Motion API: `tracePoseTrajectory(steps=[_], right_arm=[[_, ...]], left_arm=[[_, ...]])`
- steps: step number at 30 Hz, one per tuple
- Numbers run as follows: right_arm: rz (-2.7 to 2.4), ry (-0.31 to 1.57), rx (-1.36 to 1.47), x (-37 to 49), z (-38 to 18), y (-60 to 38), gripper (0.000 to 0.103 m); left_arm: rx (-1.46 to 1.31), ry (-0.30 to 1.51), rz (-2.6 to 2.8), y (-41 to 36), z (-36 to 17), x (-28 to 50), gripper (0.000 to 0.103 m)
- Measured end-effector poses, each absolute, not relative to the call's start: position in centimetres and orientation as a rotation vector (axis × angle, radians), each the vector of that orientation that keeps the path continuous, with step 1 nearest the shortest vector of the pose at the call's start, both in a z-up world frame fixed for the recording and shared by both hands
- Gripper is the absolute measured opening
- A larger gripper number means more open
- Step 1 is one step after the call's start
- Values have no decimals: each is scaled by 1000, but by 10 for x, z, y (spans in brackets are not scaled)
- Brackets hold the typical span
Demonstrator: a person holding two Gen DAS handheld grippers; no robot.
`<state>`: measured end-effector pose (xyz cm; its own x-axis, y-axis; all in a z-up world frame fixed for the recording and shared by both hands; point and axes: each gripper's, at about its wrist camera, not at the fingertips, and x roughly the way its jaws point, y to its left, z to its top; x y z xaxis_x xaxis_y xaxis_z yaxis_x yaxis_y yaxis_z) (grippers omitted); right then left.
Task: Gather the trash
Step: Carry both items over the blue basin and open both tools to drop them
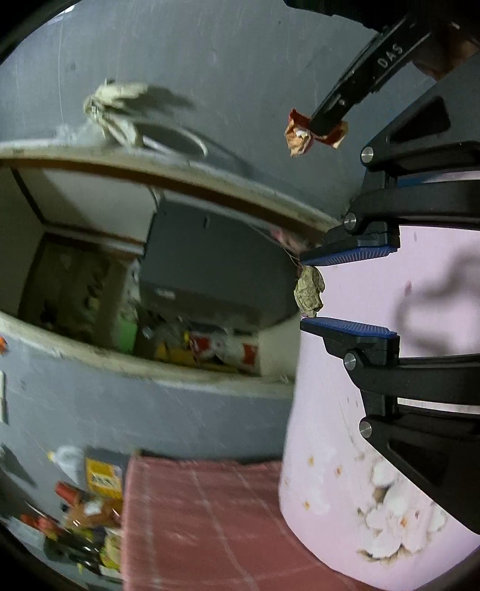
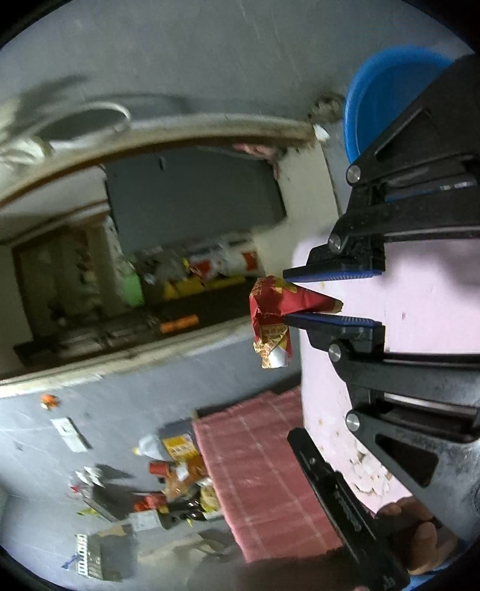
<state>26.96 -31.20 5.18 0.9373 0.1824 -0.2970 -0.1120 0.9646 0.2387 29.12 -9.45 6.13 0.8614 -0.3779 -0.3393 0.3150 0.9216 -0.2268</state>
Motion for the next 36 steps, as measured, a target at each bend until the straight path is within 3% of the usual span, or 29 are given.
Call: tracePoseTrajectory(steps=[13, 27, 36], right_arm=[[-35, 342, 260, 231, 40, -384, 17], [-72, 553, 376, 248, -2, -420, 18], [-76, 577, 404, 246, -6, -422, 19]], left_arm=[[-76, 385, -526, -184, 62, 263, 24], [8, 625, -584, -245, 10, 287, 25], [7, 786, -608, -259, -24, 305, 26]])
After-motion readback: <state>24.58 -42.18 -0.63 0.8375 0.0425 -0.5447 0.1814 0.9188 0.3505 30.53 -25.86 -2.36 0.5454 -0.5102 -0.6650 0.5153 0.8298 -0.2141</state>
